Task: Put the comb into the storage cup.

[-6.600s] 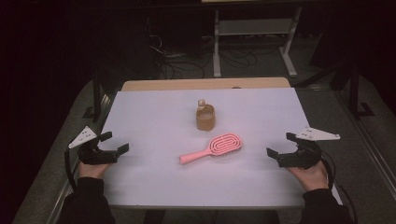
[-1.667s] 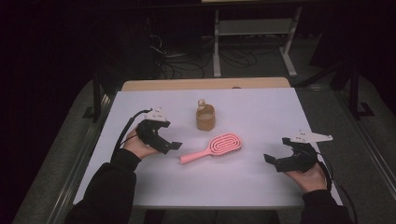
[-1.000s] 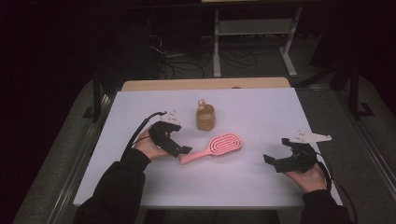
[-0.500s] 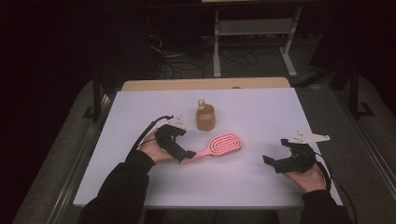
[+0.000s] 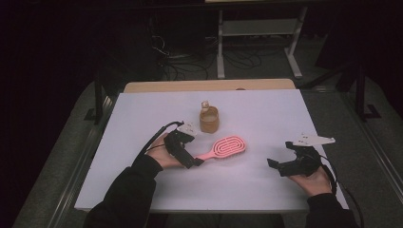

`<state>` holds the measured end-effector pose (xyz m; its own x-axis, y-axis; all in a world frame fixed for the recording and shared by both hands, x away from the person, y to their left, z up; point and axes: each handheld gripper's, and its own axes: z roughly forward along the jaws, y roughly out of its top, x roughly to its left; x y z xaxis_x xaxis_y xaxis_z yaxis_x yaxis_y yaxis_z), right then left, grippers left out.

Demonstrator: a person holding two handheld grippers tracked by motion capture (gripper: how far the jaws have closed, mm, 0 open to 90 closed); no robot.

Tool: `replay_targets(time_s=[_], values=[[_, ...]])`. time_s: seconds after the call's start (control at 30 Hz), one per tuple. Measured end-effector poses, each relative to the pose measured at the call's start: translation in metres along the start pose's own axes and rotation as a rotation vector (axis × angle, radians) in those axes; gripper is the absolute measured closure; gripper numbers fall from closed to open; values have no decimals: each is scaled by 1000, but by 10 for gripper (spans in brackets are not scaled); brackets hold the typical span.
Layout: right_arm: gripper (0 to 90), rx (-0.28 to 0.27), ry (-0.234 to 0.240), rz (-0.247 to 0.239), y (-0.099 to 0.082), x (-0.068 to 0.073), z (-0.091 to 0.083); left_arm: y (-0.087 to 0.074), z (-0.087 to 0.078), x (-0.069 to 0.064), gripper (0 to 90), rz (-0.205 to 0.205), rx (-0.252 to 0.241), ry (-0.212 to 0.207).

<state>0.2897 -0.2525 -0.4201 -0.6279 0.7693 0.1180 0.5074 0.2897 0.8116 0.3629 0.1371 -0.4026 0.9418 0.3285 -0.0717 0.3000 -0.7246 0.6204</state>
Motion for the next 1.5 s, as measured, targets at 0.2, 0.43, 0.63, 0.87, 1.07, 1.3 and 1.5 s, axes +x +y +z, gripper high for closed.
replay_targets(time_s=[0.2, 0.43, 0.63, 0.87, 1.07, 1.3, 1.5], values=[[0, 4, 1, -2, 0, 0, 1, 1, 8, -3, 0, 14, 17, -11], [0, 10, 3, 0, 0, 0, 2, 3, 17, -8, 19, 49, 41, -21], [0, 14, 6, -6, 0, 0, 2, 6, 26, -10, 51, 56, 61, -29], [0, 15, 6, -5, 0, 0, 2, 10, 38, -10, 99, 82, 98, -25], [0, 14, 7, -8, 0, 0, 2, 12, 42, -9, 156, 82, 107, -33], [0, 16, 8, -7, 0, 0, 2, 14, 43, -6, 230, 90, 113, -32], [0, 17, 8, -8, 0, 0, 2, 16, 45, -3, 289, 83, 122, -18]])
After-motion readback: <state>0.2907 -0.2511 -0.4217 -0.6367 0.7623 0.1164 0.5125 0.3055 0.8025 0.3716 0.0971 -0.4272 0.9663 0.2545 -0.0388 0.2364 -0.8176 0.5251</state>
